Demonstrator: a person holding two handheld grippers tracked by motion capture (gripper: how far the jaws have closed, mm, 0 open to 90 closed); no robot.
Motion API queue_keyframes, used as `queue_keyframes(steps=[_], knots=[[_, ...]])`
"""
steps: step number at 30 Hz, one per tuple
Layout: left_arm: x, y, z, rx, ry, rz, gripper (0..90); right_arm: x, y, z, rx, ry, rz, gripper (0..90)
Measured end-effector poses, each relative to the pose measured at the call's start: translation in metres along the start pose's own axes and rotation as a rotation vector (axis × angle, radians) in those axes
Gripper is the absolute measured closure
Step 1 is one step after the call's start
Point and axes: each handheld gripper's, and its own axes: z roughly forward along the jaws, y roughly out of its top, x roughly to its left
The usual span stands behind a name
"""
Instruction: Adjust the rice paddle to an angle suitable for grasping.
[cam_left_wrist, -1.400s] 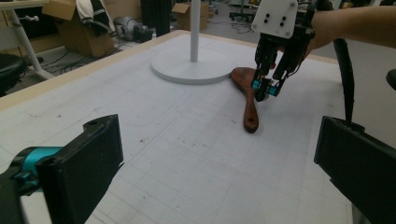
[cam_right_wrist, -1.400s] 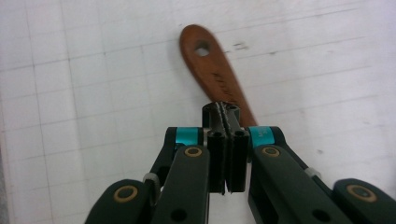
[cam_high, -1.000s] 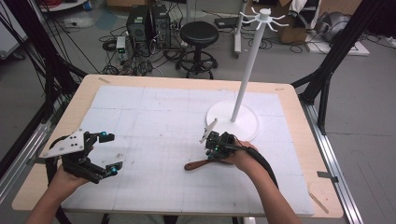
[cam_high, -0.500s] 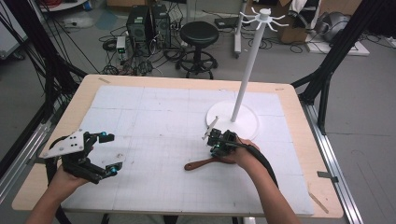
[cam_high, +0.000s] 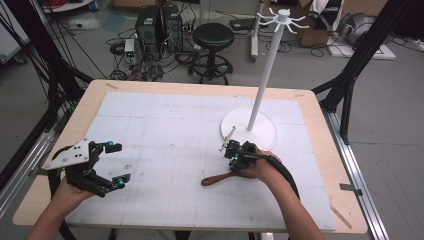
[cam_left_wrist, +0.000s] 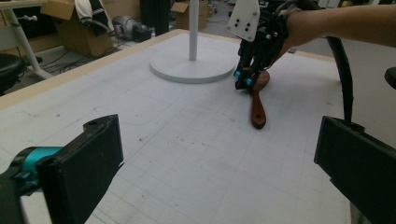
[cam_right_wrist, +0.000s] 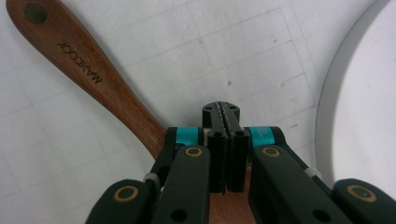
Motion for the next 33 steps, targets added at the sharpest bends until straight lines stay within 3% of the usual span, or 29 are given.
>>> queue_keyframes(steps=[21,29,33], knots=[[0.0,0.0,0.001,0.003,0.0,-0.001,1.8,0.014,-0.025,-0.011,0.022,0.001,0.009,89.6],[0.0,0.0,0.001,0.003,0.0,-0.002,1.8,0.021,-0.03,-0.011,0.033,0.006,-0.016,89.6],[0.0,0.0,0.001,0.001,0.0,-0.001,1.8,0.023,-0.031,-0.018,0.004,0.003,-0.038,89.6]])
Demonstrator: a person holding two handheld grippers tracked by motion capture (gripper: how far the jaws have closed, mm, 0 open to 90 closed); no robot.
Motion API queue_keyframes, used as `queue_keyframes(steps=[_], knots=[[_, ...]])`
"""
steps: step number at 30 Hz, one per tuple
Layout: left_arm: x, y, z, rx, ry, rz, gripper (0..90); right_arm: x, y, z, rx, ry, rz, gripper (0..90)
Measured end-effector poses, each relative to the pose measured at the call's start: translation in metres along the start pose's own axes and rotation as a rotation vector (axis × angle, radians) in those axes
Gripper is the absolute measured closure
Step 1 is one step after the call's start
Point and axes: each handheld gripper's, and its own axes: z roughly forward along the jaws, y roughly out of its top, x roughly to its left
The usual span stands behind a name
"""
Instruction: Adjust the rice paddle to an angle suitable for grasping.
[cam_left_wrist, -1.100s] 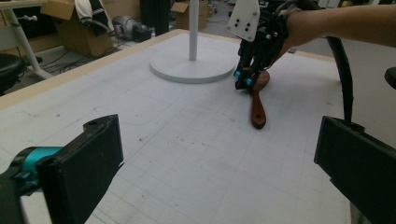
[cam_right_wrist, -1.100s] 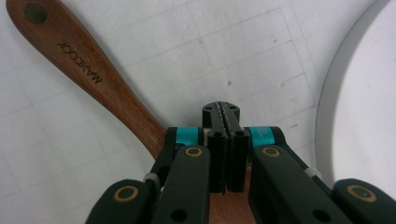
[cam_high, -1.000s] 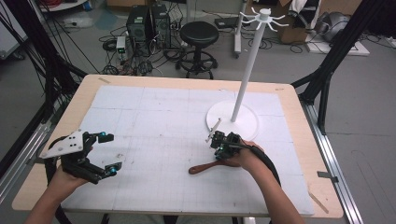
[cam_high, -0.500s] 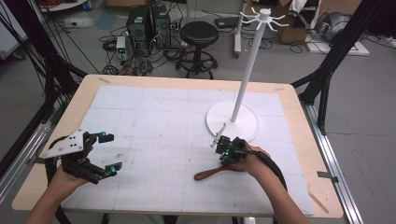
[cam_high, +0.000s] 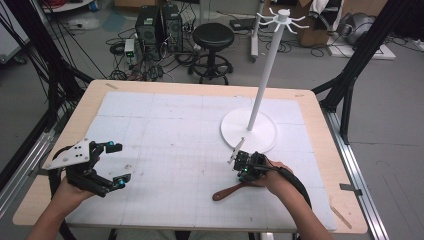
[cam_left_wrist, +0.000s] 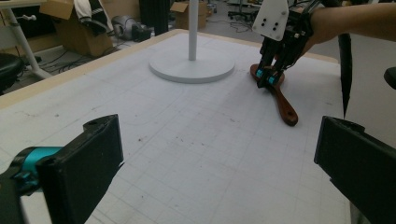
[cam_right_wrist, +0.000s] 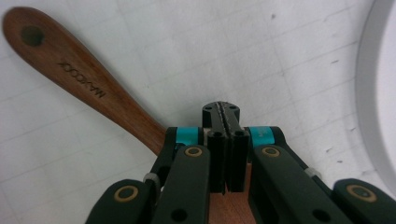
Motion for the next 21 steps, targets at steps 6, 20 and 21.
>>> queue_keyframes(steps=[6,20,21], knots=[[0.0,0.0,0.0,-0.002,0.001,0.0,1.8,0.021,0.007,-0.013,-0.015,0.01,-0.072,89.6],[-0.001,0.0,-0.001,-0.004,-0.002,0.001,1.8,0.065,0.023,-0.008,0.032,0.127,-0.238,89.5],[-0.001,0.0,-0.001,-0.004,-0.002,0.001,1.8,0.067,0.024,-0.007,0.032,0.141,-0.247,89.5]])
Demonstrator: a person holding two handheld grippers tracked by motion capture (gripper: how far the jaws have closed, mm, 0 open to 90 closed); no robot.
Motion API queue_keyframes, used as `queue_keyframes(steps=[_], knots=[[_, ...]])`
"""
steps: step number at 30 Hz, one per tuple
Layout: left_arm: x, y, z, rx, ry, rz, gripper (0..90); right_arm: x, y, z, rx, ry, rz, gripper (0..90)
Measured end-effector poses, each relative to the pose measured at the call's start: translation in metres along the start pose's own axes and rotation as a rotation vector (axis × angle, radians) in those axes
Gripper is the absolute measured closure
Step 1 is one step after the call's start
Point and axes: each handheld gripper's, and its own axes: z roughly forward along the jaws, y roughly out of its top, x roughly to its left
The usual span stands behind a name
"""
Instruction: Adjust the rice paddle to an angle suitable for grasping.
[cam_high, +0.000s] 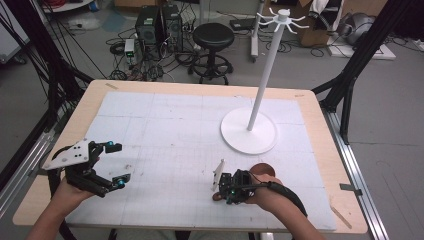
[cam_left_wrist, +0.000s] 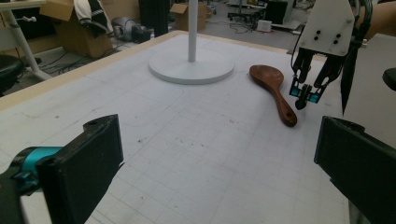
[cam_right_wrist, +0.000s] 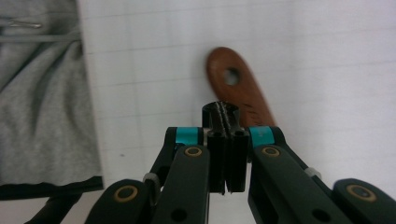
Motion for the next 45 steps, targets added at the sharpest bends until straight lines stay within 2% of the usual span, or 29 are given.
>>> queue_keyframes(steps=[8,15,27,45], knots=[[0.0,0.0,0.0,0.001,-0.001,0.001,1.8,0.002,0.007,0.008,0.026,0.026,-0.029,89.6],[0.0,0.0,0.0,0.0,-0.005,0.003,1.8,-0.003,0.009,0.012,0.021,0.019,-0.028,89.6],[-0.001,0.0,0.001,0.007,-0.006,0.008,1.8,-0.023,0.013,0.015,-0.023,0.014,0.036,89.6],[0.0,0.0,0.002,0.009,-0.007,0.004,1.8,-0.066,0.019,0.018,-0.078,-0.006,0.185,89.6]])
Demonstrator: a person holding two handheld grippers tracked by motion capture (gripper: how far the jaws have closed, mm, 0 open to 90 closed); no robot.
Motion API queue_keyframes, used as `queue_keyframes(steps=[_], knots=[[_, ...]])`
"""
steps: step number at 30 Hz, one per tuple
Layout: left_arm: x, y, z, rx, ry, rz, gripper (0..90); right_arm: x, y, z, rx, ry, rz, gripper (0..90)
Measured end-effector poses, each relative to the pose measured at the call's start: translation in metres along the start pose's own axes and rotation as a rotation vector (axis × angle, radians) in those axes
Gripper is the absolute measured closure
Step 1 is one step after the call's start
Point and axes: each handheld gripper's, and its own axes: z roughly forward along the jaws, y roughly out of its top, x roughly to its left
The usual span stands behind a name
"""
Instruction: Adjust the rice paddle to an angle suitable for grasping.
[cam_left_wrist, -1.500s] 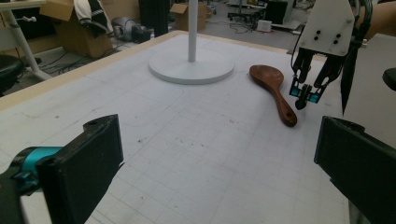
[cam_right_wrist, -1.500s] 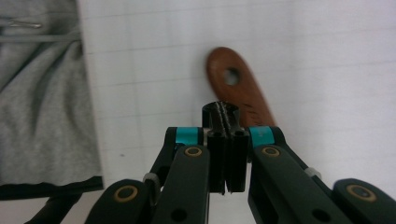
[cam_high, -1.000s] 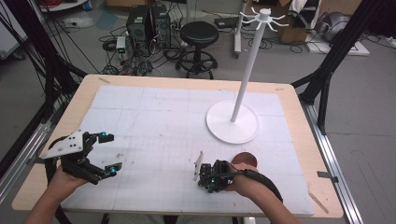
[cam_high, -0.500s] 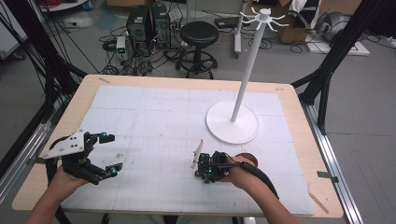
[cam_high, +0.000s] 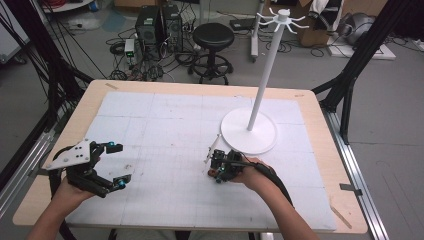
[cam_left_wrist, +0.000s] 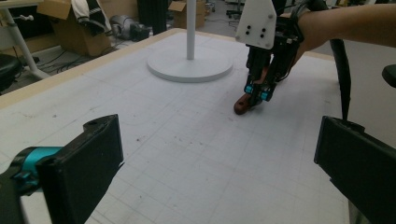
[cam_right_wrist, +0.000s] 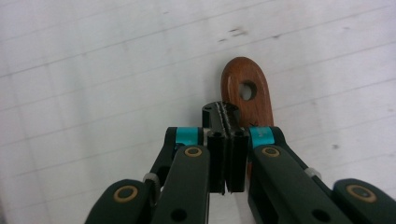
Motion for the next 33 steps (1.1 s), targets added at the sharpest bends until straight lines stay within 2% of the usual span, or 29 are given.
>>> queue_keyframes(steps=[6,10,14,17,18,22,25,28,29,30,31,33], knots=[[0.0,0.0,0.001,0.003,-0.001,0.001,1.8,-0.01,0.0,-0.001,-0.012,-0.006,0.051,89.5],[0.0,-0.001,0.001,0.005,-0.002,0.0,1.8,-0.017,0.0,0.0,-0.008,-0.038,0.096,89.5],[0.0,-0.001,0.001,0.005,-0.002,-0.001,1.8,-0.023,-0.001,0.003,-0.013,-0.055,0.119,89.5],[0.0,-0.001,0.001,0.004,-0.003,-0.001,1.8,-0.026,-0.001,0.003,-0.015,-0.043,0.133,89.5],[0.0,-0.001,0.001,0.006,-0.001,-0.002,1.8,-0.026,-0.001,0.003,-0.021,-0.039,0.124,89.4],[0.0,-0.001,0.0,0.003,0.0,-0.003,1.8,-0.025,-0.005,-0.004,-0.049,-0.038,0.119,89.4],[-0.001,-0.001,0.0,0.004,-0.002,-0.001,1.8,-0.027,-0.01,-0.011,-0.065,-0.046,0.134,89.4],[-0.001,-0.001,0.0,0.004,-0.002,-0.001,1.8,-0.032,-0.018,-0.019,-0.086,-0.052,0.169,89.4],[-0.001,-0.001,0.0,0.004,-0.002,-0.001,1.8,-0.034,-0.021,-0.022,-0.087,-0.059,0.182,89.4],[-0.001,-0.001,0.0,0.005,-0.001,0.0,1.8,-0.036,-0.023,-0.023,-0.084,-0.066,0.17,89.4],[-0.001,-0.001,0.0,0.005,-0.001,0.0,1.8,-0.037,-0.027,-0.025,-0.088,-0.067,0.199,89.4],[-0.001,-0.001,0.0,0.005,-0.001,0.0,1.8,-0.039,-0.029,-0.025,-0.084,-0.074,0.207,89.4]])
